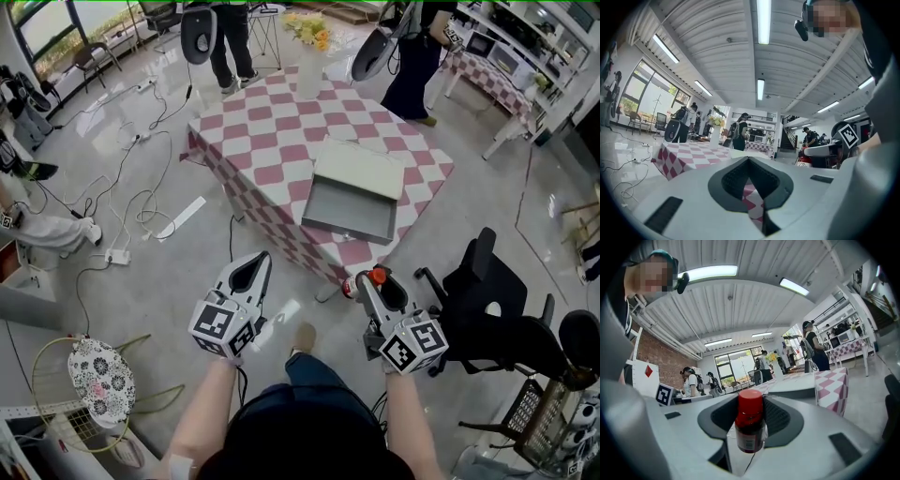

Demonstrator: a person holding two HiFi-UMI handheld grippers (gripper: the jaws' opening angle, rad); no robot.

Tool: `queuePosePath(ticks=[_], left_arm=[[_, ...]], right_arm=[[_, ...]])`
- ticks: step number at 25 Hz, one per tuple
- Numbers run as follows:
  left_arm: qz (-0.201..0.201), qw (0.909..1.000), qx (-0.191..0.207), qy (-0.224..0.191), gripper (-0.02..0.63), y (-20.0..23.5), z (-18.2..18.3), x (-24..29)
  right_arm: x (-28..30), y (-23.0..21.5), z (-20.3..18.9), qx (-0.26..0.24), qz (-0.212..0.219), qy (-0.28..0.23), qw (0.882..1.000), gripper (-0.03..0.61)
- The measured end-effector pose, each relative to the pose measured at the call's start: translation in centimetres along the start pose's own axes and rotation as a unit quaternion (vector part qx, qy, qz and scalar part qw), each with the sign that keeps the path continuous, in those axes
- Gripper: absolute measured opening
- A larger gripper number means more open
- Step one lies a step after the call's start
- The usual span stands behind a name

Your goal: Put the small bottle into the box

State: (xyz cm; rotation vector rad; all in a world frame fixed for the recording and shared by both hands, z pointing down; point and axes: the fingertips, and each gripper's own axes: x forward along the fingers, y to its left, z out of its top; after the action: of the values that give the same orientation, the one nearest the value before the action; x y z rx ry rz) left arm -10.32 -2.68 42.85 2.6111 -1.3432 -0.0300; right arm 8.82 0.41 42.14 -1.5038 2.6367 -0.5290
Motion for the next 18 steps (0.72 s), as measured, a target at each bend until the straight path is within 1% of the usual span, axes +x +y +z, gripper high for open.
queuePosePath(ticks=[5, 10, 18], left_arm=[[0.001, 1.0, 0.001, 0.004, 0.0, 1.2, 0.2, 2.8], [0.011, 0.9999, -0.004, 0.013, 0.0, 2.6, 0.3, 5.6], [0.004, 0.9998, -0.003, 0.018, 0.0, 4.1, 0.1, 11.2]], right_arm=[[2.5, -2.4, 0.6, 0.009, -0.002, 0.004, 1.0, 0.16], [5.2, -4.1, 0.9, 0.012, 0.009, 0.011, 1.0, 0.16], [8.8, -7.9, 2.0, 0.009, 0.011, 0.014, 1.0, 0.16]])
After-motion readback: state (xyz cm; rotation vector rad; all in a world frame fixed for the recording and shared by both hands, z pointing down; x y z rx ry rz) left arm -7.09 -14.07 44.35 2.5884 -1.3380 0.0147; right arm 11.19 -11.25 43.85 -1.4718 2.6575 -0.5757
